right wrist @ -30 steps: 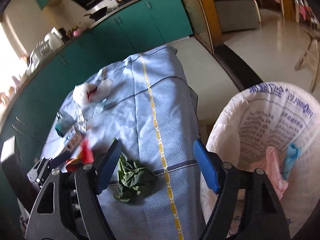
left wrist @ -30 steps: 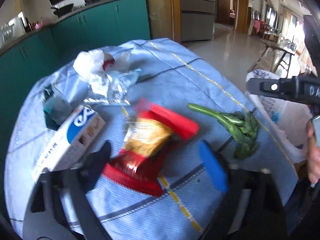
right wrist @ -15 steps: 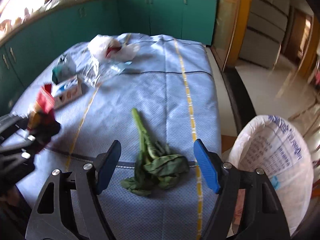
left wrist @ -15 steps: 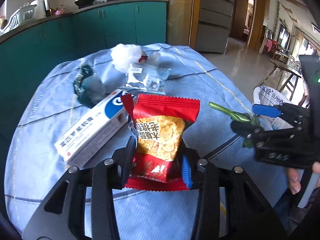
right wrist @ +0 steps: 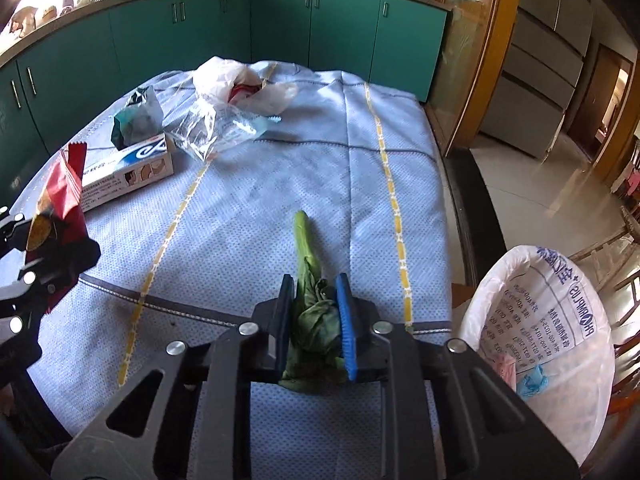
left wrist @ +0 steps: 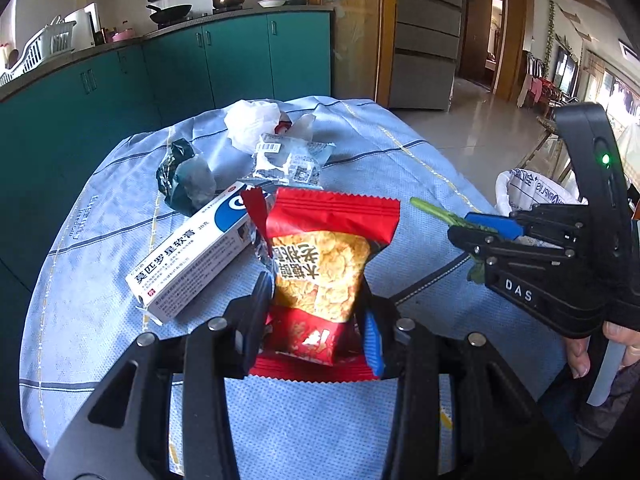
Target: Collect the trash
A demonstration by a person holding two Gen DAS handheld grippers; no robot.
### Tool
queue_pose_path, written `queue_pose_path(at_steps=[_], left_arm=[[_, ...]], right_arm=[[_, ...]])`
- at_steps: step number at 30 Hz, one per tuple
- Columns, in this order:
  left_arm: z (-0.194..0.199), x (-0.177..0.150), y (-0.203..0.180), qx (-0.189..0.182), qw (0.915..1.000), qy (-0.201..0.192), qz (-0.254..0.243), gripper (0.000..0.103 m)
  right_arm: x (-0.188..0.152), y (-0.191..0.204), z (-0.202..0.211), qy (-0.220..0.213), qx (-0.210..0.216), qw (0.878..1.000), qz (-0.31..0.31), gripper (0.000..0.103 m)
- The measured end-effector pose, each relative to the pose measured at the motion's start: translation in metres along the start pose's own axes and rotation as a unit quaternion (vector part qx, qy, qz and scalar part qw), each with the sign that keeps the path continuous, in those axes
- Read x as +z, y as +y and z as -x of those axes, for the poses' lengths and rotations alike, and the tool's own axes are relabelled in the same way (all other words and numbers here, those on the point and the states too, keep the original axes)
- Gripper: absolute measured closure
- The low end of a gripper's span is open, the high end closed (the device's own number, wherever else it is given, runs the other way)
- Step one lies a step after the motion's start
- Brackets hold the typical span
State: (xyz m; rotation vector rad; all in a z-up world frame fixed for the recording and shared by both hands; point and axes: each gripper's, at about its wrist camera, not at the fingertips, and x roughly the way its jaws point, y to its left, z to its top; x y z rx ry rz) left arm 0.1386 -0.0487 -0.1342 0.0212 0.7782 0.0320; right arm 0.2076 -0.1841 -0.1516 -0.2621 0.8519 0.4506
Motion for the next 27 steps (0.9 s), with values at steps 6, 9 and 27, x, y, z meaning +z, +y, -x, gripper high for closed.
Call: queue_pose_path(at_steps=[6, 9, 27], left_arm=[[0.005, 0.002, -0.004, -0.004, 1.0000, -0.007, 0.001, 0.061], [0.008, 0.003, -0.004, -0.010, 0.9998, -0.014, 0.010, 0.061], [-0.019, 0.053, -0.113, -0.157, 0.9868, 0.009, -0.041, 0.061]], right_arm=[[0.003, -0.009, 0.012, -0.027, 0.001, 0.999, -0.020, 0.081], [0.005, -0.015, 0.018, -0.042, -0.009, 0.999, -0.030, 0.081], [-0.062, -0.206, 0.063, -0.033, -0.201, 0.923, -0.327, 0.081]])
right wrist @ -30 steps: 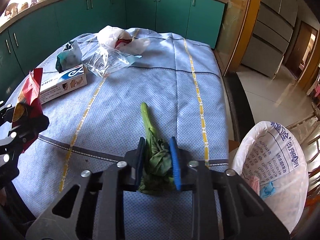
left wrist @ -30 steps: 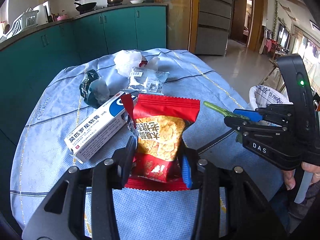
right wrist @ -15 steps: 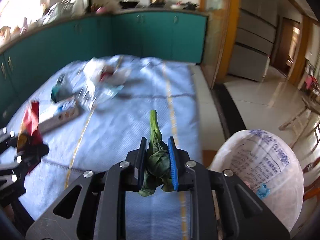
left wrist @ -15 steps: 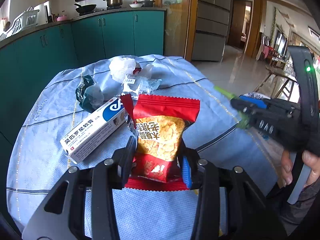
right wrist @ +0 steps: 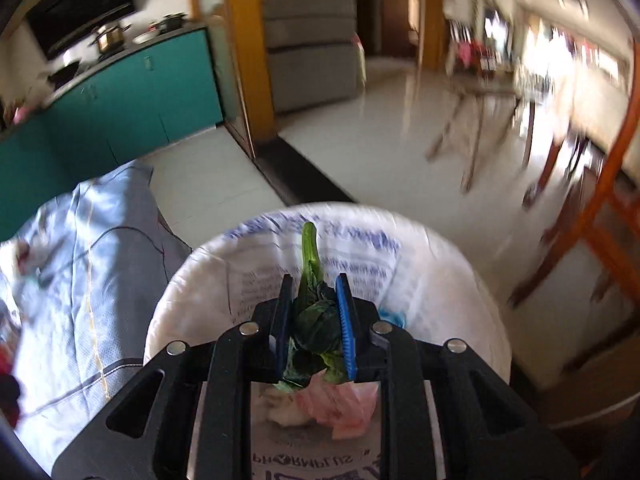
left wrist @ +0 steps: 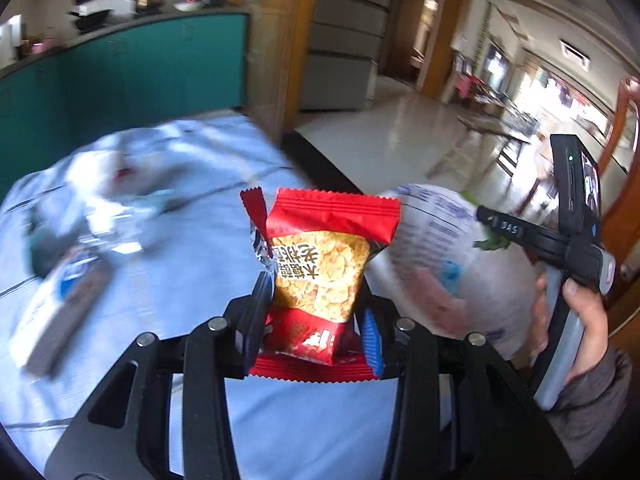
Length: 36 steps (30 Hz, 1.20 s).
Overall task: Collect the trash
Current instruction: 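Carry vegetable and snack packet over the bin and open both tools, then grasp the clear plastic bag with the right tool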
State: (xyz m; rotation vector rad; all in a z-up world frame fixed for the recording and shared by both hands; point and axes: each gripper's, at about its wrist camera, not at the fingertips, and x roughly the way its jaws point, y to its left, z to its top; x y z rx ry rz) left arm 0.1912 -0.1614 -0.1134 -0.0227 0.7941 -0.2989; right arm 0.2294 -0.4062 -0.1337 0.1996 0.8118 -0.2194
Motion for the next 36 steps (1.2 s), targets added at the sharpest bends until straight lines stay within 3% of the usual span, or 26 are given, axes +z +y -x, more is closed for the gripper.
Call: queue_pose_path(at_steps=[2, 5, 8, 10, 12, 13, 16, 18, 21, 23, 25, 26, 31, 33, 36], left_arm=[[-0.019, 0.007, -0.028, -0.034, 0.9993, 0.009, -0.015, 0.061], [-0.043, 0.011, -0.067, -0.071, 0.9960, 0.024, -0.048, 0.061], [-0.069, 0.011, -0.096, -0.084, 0.9926, 0.043, -0.077, 0.056], [-0.079, 0.009, -0.103, -0.084, 0.9914, 0.051, -0.087, 0.038], [-0.083, 0.009, -0.099, -0.079, 0.9924, 0.049, -0.080, 0.024], [-0.083, 0.008, -0.097, -0.080, 0.9929, 0.048, -0.073, 0.019], [-0.075, 0.011, -0.077, -0.077, 0.9950, 0.043, -0.047, 0.018], [-0.066, 0.013, -0.064, -0.057, 0.9972, 0.033, -0.037, 0.018], [-0.042, 0.011, -0.032, 0.022, 0.9991, 0.000, -0.037, 0.018], [-0.026, 0.008, -0.007, 0.103, 0.9940, -0.019, -0.033, 0.017], [-0.004, 0.002, 0.034, 0.178, 0.9835, -0.034, -0.010, 0.014], [0.006, -0.001, 0.055, 0.196, 0.9801, -0.034, 0.007, 0.013], [0.057, -0.027, 0.164, 0.248, 0.9612, -0.007, 0.121, 0.011], [0.074, -0.040, 0.190, 0.251, 0.9558, -0.002, 0.153, 0.011], [0.095, -0.057, 0.217, 0.263, 0.9485, -0.005, 0.177, 0.010]], right_arm=[[0.002, -0.017, -0.002, 0.003, -0.004, 0.999, -0.037, 0.081], [0.004, -0.036, 0.020, -0.061, 0.008, 0.994, -0.095, 0.081], [0.004, -0.047, 0.034, -0.106, 0.025, 0.987, -0.120, 0.081], [0.004, -0.049, 0.035, -0.108, 0.038, 0.987, -0.116, 0.080], [0.004, -0.048, 0.032, -0.102, 0.044, 0.987, -0.112, 0.069], [0.003, -0.050, 0.033, -0.100, 0.047, 0.987, -0.113, 0.065], [0.004, -0.052, 0.033, -0.100, 0.059, 0.986, -0.120, 0.059], [0.003, -0.046, 0.032, -0.097, 0.058, 0.986, -0.119, 0.049], [0.006, -0.035, 0.027, -0.092, 0.069, 0.987, -0.114, 0.045], [0.007, -0.022, 0.024, -0.085, 0.079, 0.988, -0.099, 0.043], [0.008, -0.002, 0.018, -0.070, 0.093, 0.990, -0.074, 0.041], [0.009, 0.008, 0.015, -0.062, 0.103, 0.991, -0.060, 0.040], [0.006, 0.081, 0.004, -0.021, 0.155, 0.986, 0.048, 0.036], [-0.001, 0.118, 0.006, -0.023, 0.162, 0.980, 0.110, 0.031], [-0.010, 0.171, 0.005, -0.004, 0.188, 0.966, 0.175, 0.030]])
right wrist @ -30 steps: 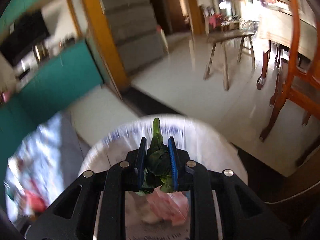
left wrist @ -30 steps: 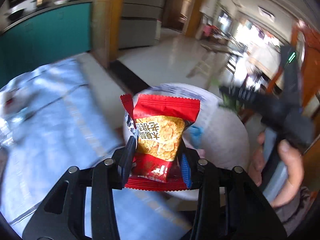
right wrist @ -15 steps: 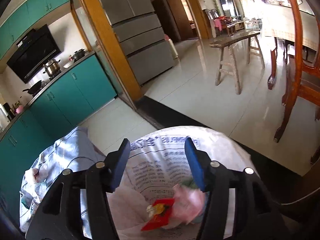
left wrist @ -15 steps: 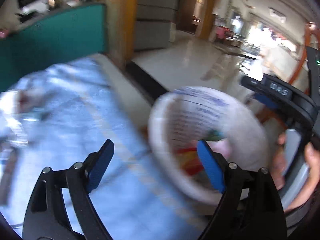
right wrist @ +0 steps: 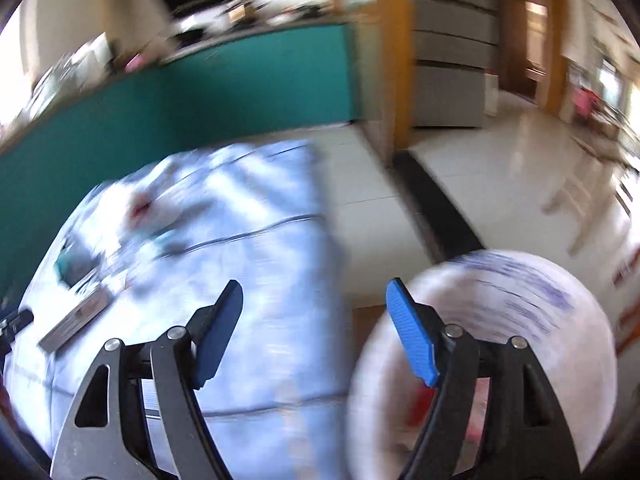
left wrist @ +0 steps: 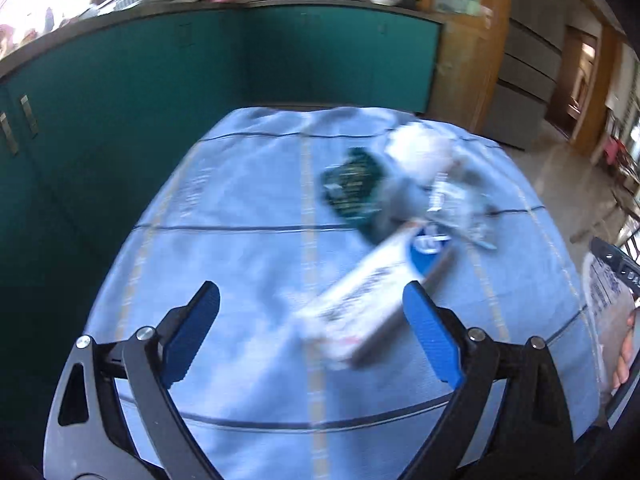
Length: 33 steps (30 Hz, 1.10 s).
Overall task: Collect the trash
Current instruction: 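Grasp the clear plastic bag with the right tool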
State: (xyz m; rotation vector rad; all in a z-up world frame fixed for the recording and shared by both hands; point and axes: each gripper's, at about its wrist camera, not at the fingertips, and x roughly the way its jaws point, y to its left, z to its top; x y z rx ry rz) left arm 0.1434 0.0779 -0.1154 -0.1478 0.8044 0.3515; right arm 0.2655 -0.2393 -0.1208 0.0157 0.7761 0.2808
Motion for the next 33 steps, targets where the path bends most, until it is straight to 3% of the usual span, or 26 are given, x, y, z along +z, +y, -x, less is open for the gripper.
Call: queue_pose_path(at_steps=[2, 5, 7, 10, 12, 15, 22, 23, 25, 28, 33], left_arm=[[0.003, -0.002, 0.016, 0.008, 1.0000, 0.000, -0.002, 0.010], [0.002, -0.002, 0.029, 0.020, 0.9998, 0.000, -0.003, 0.009], [0.001, -0.003, 0.044, 0.021, 0.9998, 0.005, 0.005, 0.009], [0.006, -0.007, 0.055, 0.027, 0.9995, 0.014, 0.007, 0.008], [0.009, -0.009, 0.059, 0.038, 0.9991, 0.016, -0.003, 0.008], [0.016, -0.010, 0.064, 0.046, 0.9989, 0.013, -0.008, 0.007], [0.014, -0.010, 0.064, 0.038, 0.9991, 0.014, -0.005, 0.007], [0.014, -0.011, 0.063, 0.035, 0.9993, 0.016, -0.005, 0.007], [0.013, -0.013, 0.059, 0.028, 0.9994, 0.019, -0.006, 0.007], [0.014, -0.016, 0.054, 0.021, 0.9996, 0.018, -0.011, 0.007], [0.014, -0.020, 0.049, 0.014, 0.9996, 0.019, -0.017, 0.007]], right_arm=[[0.010, 0.047, -0.014, 0.024, 0.049, 0.998, 0.039, 0.030], [0.027, 0.116, -0.024, 0.029, 0.087, 0.991, 0.100, 0.028], [0.038, 0.150, -0.031, 0.020, 0.090, 0.988, 0.125, 0.027], [0.044, 0.196, -0.057, 0.042, 0.089, 0.982, 0.162, 0.027], [0.037, 0.214, -0.072, 0.050, 0.057, 0.980, 0.186, 0.027], [0.028, 0.221, -0.092, 0.073, 0.029, 0.977, 0.200, 0.027], [0.024, 0.209, -0.095, 0.078, 0.028, 0.976, 0.201, 0.028], [0.021, 0.208, -0.094, 0.077, 0.031, 0.976, 0.202, 0.030], [0.016, 0.204, -0.090, 0.074, 0.040, 0.974, 0.211, 0.047], [0.008, 0.196, -0.084, 0.085, 0.063, 0.972, 0.209, 0.064], [0.002, 0.185, -0.070, 0.098, 0.092, 0.968, 0.213, 0.071]])
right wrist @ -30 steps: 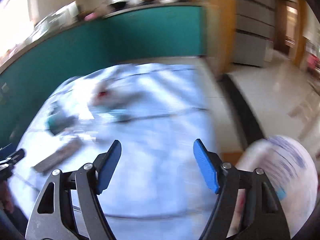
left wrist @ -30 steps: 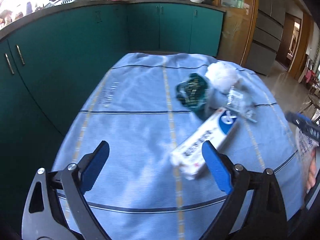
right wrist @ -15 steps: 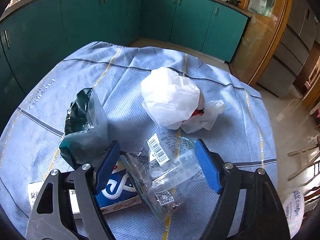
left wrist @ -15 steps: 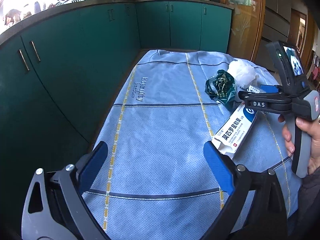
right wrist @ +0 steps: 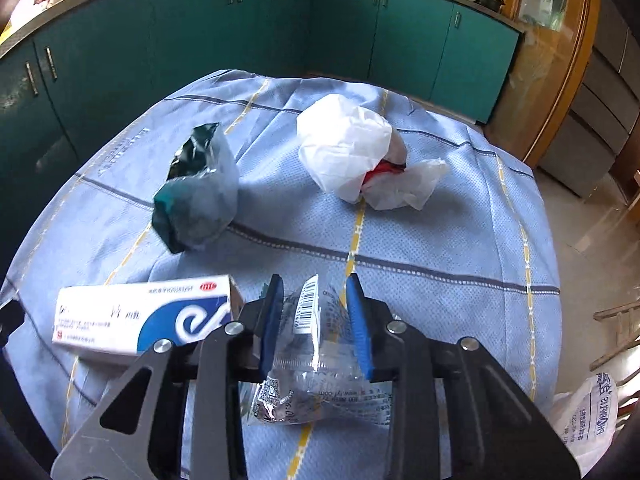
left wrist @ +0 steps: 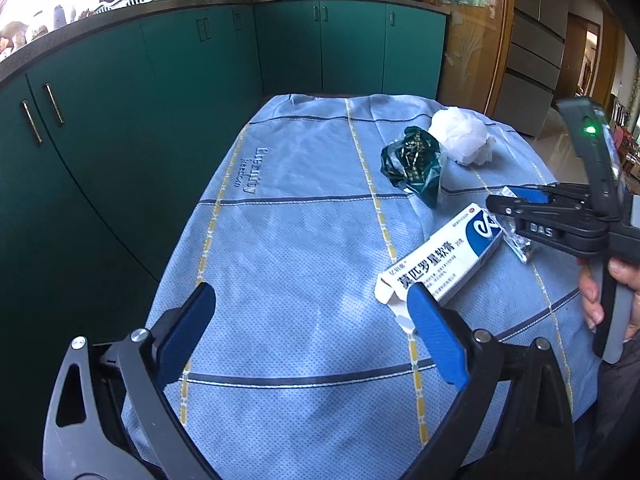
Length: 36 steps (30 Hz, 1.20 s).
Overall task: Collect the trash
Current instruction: 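Grasp the clear plastic bag with the right tool, then move left tool toward the white ointment box while right tool holds the plastic bag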
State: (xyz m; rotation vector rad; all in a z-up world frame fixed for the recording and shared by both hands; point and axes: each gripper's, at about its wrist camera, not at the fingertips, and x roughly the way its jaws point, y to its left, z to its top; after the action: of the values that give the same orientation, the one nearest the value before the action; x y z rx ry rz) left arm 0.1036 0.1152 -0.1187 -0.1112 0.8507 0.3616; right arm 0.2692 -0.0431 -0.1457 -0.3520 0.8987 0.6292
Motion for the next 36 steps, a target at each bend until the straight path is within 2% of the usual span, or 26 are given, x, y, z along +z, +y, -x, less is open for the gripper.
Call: queue_pose_path(at_steps=[6, 13, 17, 20, 24, 27, 36], left_arm=[[-0.003, -0.003, -0.002, -0.008, 1.0000, 0.004, -0.001, 0.007], [0.000, -0.004, 0.000, -0.016, 0.9999, 0.002, 0.000, 0.007], [0.002, -0.006, 0.000, -0.016, 0.9999, 0.000, -0.005, 0.007], [0.003, -0.007, -0.001, -0.017, 0.9998, 0.002, -0.005, 0.007], [0.003, -0.010, -0.002, -0.017, 0.9998, 0.004, -0.006, 0.007], [0.004, -0.011, -0.003, -0.018, 0.9998, 0.005, -0.008, 0.006], [0.006, -0.014, -0.005, -0.018, 0.9998, 0.008, -0.007, 0.006]], right_arm=[[-0.024, -0.012, 0.020, 0.004, 0.009, 1.000, 0.005, 0.071], [-0.041, -0.023, 0.045, -0.015, 0.030, 0.999, 0.013, 0.070], [-0.042, -0.023, 0.048, -0.024, 0.034, 0.999, 0.012, 0.060], [-0.041, -0.024, 0.050, -0.034, 0.025, 0.999, 0.002, 0.039], [-0.039, -0.025, 0.049, -0.036, 0.022, 0.999, -0.017, 0.030], [-0.038, -0.023, 0.046, -0.037, 0.011, 0.999, -0.017, 0.028], [-0.042, -0.006, 0.020, -0.003, -0.026, 1.000, 0.009, 0.027]])
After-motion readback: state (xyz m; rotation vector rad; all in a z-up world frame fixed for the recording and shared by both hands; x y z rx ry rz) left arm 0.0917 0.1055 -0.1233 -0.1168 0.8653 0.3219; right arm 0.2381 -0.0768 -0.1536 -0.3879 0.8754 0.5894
